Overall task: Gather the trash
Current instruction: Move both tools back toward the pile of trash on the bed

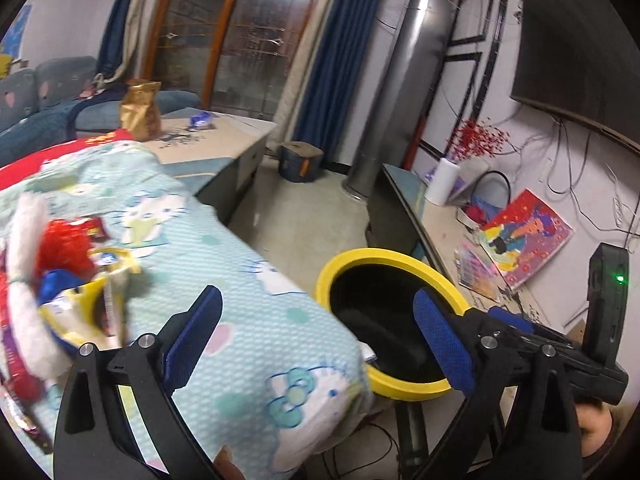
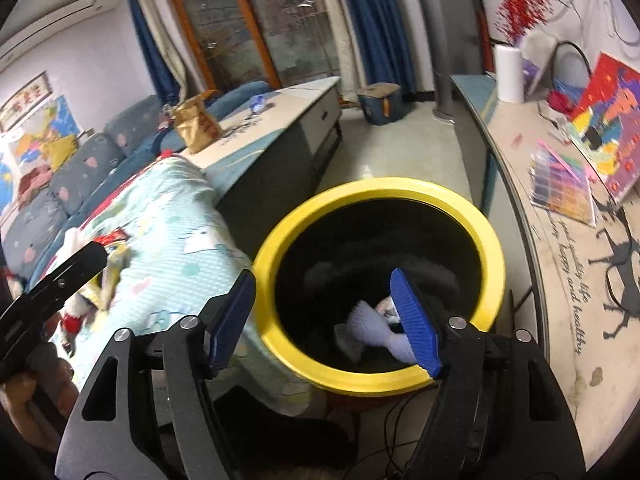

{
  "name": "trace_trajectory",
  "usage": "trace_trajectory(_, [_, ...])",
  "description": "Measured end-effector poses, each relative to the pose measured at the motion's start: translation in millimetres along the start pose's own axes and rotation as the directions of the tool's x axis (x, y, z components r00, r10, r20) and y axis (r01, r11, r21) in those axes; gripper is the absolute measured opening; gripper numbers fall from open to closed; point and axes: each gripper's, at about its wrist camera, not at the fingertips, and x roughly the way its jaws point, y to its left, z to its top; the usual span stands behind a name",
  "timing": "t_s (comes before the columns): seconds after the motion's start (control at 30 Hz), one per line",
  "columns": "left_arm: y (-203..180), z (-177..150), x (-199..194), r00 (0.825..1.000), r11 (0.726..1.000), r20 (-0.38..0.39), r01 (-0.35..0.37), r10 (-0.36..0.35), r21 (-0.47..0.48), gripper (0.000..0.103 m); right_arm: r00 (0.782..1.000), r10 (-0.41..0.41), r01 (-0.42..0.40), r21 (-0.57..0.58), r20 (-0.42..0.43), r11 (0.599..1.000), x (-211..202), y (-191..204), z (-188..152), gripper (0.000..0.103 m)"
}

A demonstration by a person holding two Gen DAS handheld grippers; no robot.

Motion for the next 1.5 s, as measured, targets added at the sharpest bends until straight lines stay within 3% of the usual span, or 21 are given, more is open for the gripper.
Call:
trace_trajectory(0.67, [61,8,-70,0.975,0.982,0.127,-0.170,0.180,-0.085,0.094,0.984,0.177,-0.173,-0.225,-0.002,0.959,-15,99,-10,0.066])
trace_trajectory(1.2, [111,8,-108,0.940,0.947,0.172,-0.267,0.297,-0.176,0.094,0.934,0.344,-0.353,-0.367,-0.092,0.861,-13,185,-31,0.066])
trace_trajectory(1.5, [154,6,-131,0.909,0.905,0.164,-0.332,0.382,-0.267,0.094,0.907,0.387,-0.420,-0.423,-0.166,0.803,-8,222,-47,0.066])
